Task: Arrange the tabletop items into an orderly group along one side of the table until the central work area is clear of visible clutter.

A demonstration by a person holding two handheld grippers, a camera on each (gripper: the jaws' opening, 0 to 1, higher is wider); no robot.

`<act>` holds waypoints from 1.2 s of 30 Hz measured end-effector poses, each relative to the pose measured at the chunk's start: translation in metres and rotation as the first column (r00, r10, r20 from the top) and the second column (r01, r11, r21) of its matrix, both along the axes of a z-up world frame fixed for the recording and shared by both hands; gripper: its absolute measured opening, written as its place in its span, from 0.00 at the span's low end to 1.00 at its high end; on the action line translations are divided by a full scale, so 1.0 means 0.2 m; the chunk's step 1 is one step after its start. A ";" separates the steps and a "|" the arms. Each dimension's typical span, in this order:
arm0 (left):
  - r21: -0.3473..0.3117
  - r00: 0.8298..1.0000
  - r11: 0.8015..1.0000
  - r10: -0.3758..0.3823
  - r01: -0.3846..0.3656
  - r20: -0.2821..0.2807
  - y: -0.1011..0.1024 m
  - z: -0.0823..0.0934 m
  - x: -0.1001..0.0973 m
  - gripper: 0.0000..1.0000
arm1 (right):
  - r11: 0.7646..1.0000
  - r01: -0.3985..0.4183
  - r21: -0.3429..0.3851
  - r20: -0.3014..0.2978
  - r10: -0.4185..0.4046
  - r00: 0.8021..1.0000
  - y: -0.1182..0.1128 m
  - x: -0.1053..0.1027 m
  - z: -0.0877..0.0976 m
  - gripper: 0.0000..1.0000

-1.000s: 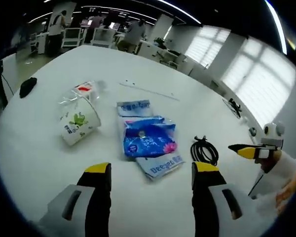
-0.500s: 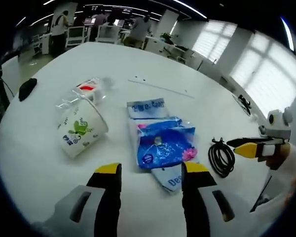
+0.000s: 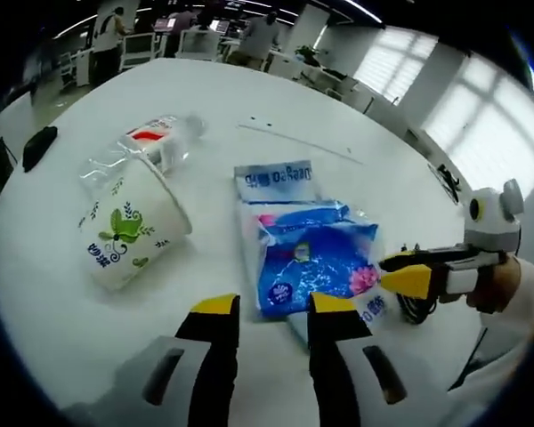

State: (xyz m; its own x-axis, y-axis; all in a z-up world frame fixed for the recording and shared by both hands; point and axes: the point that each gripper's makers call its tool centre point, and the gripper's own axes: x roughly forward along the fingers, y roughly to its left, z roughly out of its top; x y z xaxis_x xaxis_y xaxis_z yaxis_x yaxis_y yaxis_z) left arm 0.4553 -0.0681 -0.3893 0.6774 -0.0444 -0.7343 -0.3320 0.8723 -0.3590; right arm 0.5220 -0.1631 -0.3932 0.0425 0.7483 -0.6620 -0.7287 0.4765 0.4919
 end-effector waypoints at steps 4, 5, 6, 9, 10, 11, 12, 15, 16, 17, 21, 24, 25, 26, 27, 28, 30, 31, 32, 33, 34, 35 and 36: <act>-0.008 1.000 1.000 0.000 0.000 -0.008 -0.01 -0.02 0.01 0.19 | 0.999 -0.022 -0.025 0.002 0.022 1.000 0.00 -0.03 -0.04 0.18; -0.009 1.000 1.000 0.003 -0.003 -0.013 -0.01 -0.03 0.00 0.19 | 0.999 -0.022 -0.025 0.001 0.022 1.000 0.00 -0.03 -0.05 0.17; -0.008 1.000 1.000 0.007 -0.007 -0.018 -0.02 -0.03 0.01 0.18 | 0.999 -0.019 -0.026 0.000 0.019 1.000 0.00 -0.02 -0.05 0.15; -0.018 1.000 1.000 0.013 -0.013 -0.015 -0.02 -0.04 0.02 0.11 | 0.999 0.003 -0.033 -0.008 -0.003 1.000 -0.01 0.00 -0.07 0.09; -0.022 1.000 1.000 0.018 -0.018 -0.008 -0.03 -0.03 0.03 0.09 | 0.999 0.012 -0.033 -0.009 -0.012 1.000 -0.02 0.00 -0.07 0.06; -0.023 1.000 1.000 0.019 -0.019 -0.004 -0.04 -0.02 0.03 0.06 | 0.999 0.021 -0.028 -0.013 -0.022 1.000 -0.02 0.01 -0.06 0.03; -0.022 1.000 1.000 0.020 -0.020 0.000 -0.04 -0.01 0.04 0.03 | 0.999 0.027 -0.026 -0.016 -0.028 0.999 -0.03 0.01 -0.06 0.02; -0.022 0.999 0.999 0.036 -0.035 0.025 -0.04 0.02 0.05 0.02 | 0.999 0.041 -0.010 -0.005 -0.041 0.999 -0.04 0.03 -0.02 0.01; -0.025 0.999 0.999 0.040 -0.039 0.032 -0.04 0.02 0.06 0.01 | 0.999 0.046 -0.008 0.000 -0.046 0.999 -0.04 0.04 -0.01 0.01; -0.025 0.998 0.999 0.041 -0.040 0.046 -0.05 0.03 0.06 0.01 | 0.999 0.053 -0.004 0.003 -0.053 0.999 -0.05 0.04 0.01 0.01; -0.014 0.997 1.000 0.029 -0.028 0.073 -0.08 0.10 0.08 0.00 | 0.997 0.073 0.019 0.024 -0.073 0.997 -0.10 0.04 0.08 0.01; -0.005 0.995 1.000 0.017 -0.017 0.095 -0.11 0.15 0.08 0.00 | 0.996 0.086 0.027 0.044 -0.087 0.995 -0.16 0.03 0.10 0.00; -0.001 0.995 1.000 0.012 -0.012 0.102 -0.13 0.17 0.08 0.00 | 0.995 0.093 0.031 0.043 -0.094 0.995 -0.16 0.03 0.10 0.00; 0.006 0.994 1.000 0.008 -0.008 0.110 -0.14 0.19 0.07 0.00 | 0.995 0.095 0.033 0.046 -0.097 0.994 -0.18 0.04 0.11 0.00; 0.007 0.993 1.000 0.006 -0.006 0.117 -0.14 0.20 0.07 0.00 | 0.995 0.097 0.035 0.053 -0.099 0.994 -0.19 0.04 0.12 0.00; 0.005 0.992 1.000 0.006 -0.006 0.129 -0.16 0.23 0.07 0.00 | 0.993 0.106 0.042 0.060 -0.108 0.992 -0.20 0.04 0.14 0.00; 0.006 0.989 1.000 0.009 -0.009 0.147 -0.19 0.28 0.06 0.00 | 0.990 0.125 0.062 0.064 -0.129 0.990 -0.21 0.05 0.18 0.00; 0.007 0.988 1.000 0.006 -0.008 0.152 -0.20 0.29 0.06 0.00 | 0.989 0.132 0.072 0.066 -0.137 0.988 -0.22 0.05 0.20 0.00; 0.008 0.987 1.000 0.002 -0.003 0.161 -0.21 0.31 0.05 0.00 | 0.987 0.140 0.084 0.068 -0.145 0.987 -0.23 0.05 0.23 0.00; 0.008 0.986 1.000 -0.002 0.001 0.166 -0.22 0.33 0.04 0.00 | 0.986 0.135 0.102 0.072 -0.143 0.987 -0.25 0.04 0.26 0.00; 0.009 0.985 1.000 -0.006 0.004 0.174 -0.23 0.34 0.04 0.00 | 0.982 0.148 0.115 0.072 -0.156 0.985 -0.27 0.04 0.28 0.00; 0.006 0.983 1.000 -0.010 0.009 0.181 -0.24 0.36 0.03 0.00 | 0.980 0.153 0.127 0.069 -0.163 0.984 -0.29 0.04 0.31 0.00; 0.006 0.983 1.000 -0.012 0.011 0.186 -0.26 0.37 0.02 0.00 | 0.978 0.159 0.135 0.066 -0.169 0.983 -0.31 0.05 0.32 0.00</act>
State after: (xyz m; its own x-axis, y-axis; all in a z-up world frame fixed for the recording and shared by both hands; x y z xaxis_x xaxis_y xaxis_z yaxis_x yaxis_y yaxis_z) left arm 0.4598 -0.1205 -0.3144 0.8016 -0.0499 -0.5958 -0.2497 0.8775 -0.4095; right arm 0.5310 -0.2243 -0.3283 0.2189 0.8056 -0.5505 -0.6837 0.5292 0.5025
